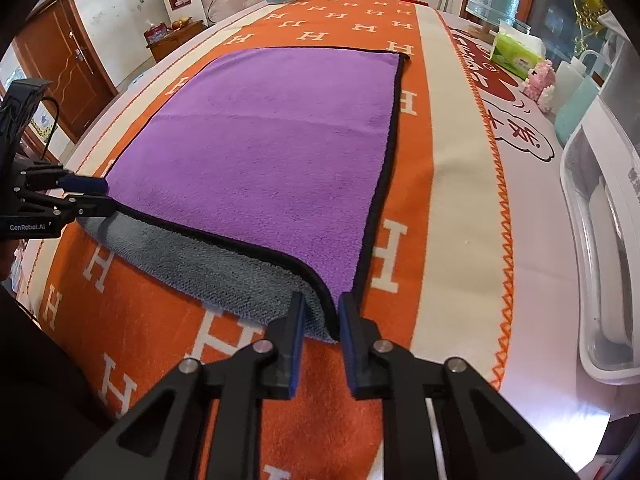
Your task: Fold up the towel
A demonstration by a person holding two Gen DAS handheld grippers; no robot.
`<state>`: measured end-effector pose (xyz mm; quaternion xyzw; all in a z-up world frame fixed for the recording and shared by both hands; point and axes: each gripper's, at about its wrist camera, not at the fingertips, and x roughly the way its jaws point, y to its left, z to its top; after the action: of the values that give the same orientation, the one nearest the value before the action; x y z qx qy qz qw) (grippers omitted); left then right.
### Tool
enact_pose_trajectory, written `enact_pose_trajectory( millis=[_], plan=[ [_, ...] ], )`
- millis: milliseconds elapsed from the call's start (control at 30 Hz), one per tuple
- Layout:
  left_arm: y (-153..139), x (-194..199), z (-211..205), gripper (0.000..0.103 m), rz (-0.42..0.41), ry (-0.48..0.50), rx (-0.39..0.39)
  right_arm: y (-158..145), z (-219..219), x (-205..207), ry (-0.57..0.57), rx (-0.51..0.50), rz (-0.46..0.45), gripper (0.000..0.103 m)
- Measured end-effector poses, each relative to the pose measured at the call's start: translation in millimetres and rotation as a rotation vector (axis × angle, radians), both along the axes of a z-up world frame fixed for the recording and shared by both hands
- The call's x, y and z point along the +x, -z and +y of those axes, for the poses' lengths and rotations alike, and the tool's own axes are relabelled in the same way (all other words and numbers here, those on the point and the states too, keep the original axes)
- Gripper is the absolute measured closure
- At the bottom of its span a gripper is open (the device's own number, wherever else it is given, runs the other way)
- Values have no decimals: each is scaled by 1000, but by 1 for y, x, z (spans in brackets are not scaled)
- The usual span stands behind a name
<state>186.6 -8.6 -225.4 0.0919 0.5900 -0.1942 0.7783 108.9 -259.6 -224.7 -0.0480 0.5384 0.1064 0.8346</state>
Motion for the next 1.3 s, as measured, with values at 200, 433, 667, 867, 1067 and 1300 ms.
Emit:
enact_pose_trajectory(
  millis=[200, 433, 667, 867, 1067, 1300],
  plan=[
    [1, 2, 8, 83, 18, -17, -16, -3, -2, 0, 5, 13, -5, 94],
    [2, 1, 11, 85, 31, -6, -15, -5, -3, -1, 12, 22, -12, 96],
    [4, 0, 16, 75, 29, -18, 13, -7, -3, -2, 9, 22, -18, 96],
    [5, -1, 21, 80, 39, -11, 8, -9, -3, -3, 7, 23, -23, 96],
    [4, -5, 23, 95, 34, 4, 9, -12, -3, -3, 8, 29, -27, 96],
    [1, -7, 18, 98, 30, 1, 25, -15, -2, -3, 2, 25, -28, 98]
  ],
)
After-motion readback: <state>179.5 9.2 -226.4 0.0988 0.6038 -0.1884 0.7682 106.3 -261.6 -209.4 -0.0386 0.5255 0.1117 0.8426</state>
